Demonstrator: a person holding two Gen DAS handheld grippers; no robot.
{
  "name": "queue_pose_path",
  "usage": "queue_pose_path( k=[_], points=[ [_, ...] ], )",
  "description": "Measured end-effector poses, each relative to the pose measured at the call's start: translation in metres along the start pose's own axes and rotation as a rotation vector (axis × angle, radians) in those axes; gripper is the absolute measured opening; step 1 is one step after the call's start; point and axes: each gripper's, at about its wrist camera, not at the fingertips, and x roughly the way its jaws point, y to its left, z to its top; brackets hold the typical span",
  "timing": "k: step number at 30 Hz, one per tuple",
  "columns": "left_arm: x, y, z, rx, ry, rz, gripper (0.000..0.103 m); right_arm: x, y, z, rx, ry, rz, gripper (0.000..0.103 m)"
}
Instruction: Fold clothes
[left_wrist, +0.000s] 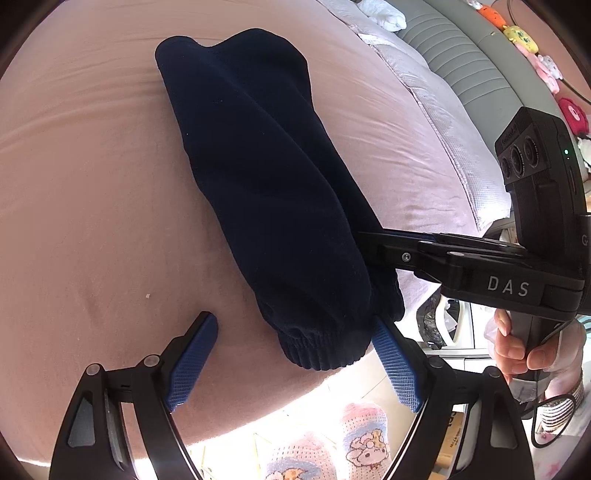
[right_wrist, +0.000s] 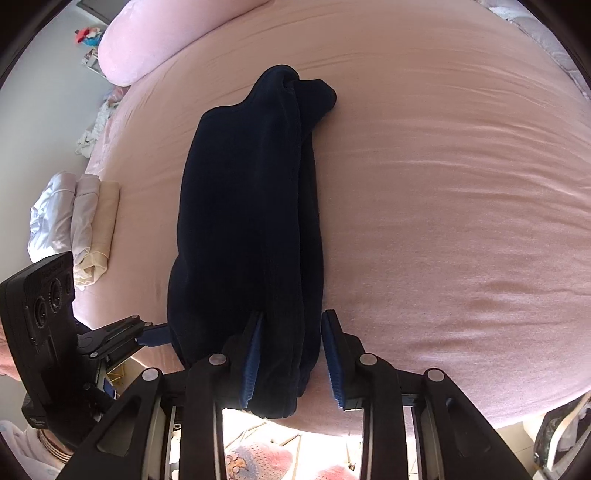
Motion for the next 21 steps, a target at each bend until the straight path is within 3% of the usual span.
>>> queue_pose_path(
  k=[6, 10, 15, 21],
  points=[
    [0.002, -0.007, 0.012, -0.022, 0.036, -0.020, 0.085, -0.001, -0.001, -0.010, -0.036, -0.007, -0.078, 0.030],
    [-0.012, 0.003, 0.018, -0.076, 0.014, -0.050, 0.085, -0.002, 0.001, -0.018, -0.090, -0.018, -0.140, 0.030],
    [-0.013, 0.016, 0.040, -0.150, -0.019, -0.047, 0.085, -0.005, -0.018, -0.017, -0.010, 0.006, -0.055, 0.031],
    [-0.005, 0.025, 0.063, -0.150, -0.033, -0.104, 0.084, -0.017, -0.036, -0.008, 0.072, 0.029, 0.046, 0.031]
  ],
)
